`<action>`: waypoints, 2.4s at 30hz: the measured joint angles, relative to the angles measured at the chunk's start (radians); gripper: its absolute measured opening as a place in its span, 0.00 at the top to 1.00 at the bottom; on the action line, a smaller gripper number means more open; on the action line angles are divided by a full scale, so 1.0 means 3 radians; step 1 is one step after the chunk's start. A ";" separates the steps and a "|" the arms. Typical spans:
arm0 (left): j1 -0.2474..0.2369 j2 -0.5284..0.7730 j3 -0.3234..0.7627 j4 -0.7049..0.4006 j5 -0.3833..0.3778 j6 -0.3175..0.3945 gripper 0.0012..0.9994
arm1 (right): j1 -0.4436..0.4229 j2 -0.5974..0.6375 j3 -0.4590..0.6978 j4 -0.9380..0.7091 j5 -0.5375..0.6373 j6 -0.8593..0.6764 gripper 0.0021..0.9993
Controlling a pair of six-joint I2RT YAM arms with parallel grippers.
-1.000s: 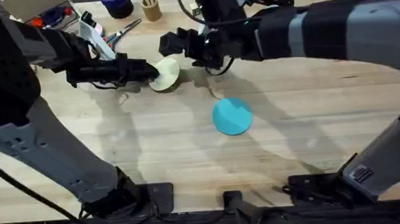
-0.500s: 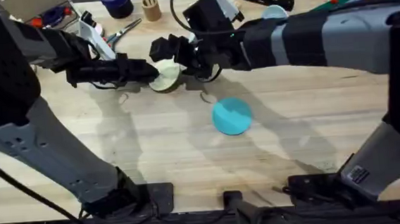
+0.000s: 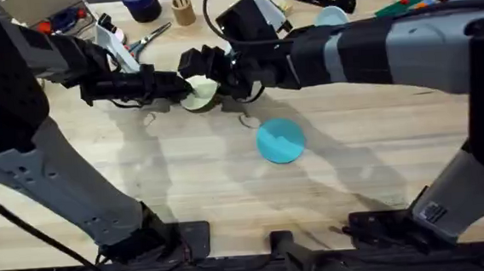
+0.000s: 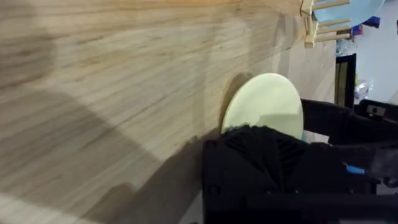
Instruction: Pick up the plates from the table one by one and place each into a slot on the dish rack.
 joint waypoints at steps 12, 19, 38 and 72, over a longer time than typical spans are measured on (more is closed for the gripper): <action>0.0045 -0.0001 0.0013 -0.0001 0.0063 0.0004 0.96 | 0.0043 0.0182 0.0010 0.0157 -0.0010 0.0097 0.96; 0.0053 0.0000 0.0017 0.0006 0.0064 0.0005 0.96 | 0.0047 0.0178 0.0015 0.0147 -0.0011 0.0095 0.97; -0.0048 -0.0943 -0.0028 -0.0427 -0.0384 0.0080 0.96 | -0.0475 -0.0541 0.0015 -0.0850 0.0003 -0.1108 0.97; -0.2354 -0.3414 -0.0028 -0.1153 -0.3342 -0.0885 0.06 | -0.1579 -0.1951 0.0994 -0.3626 0.0403 -0.4448 0.97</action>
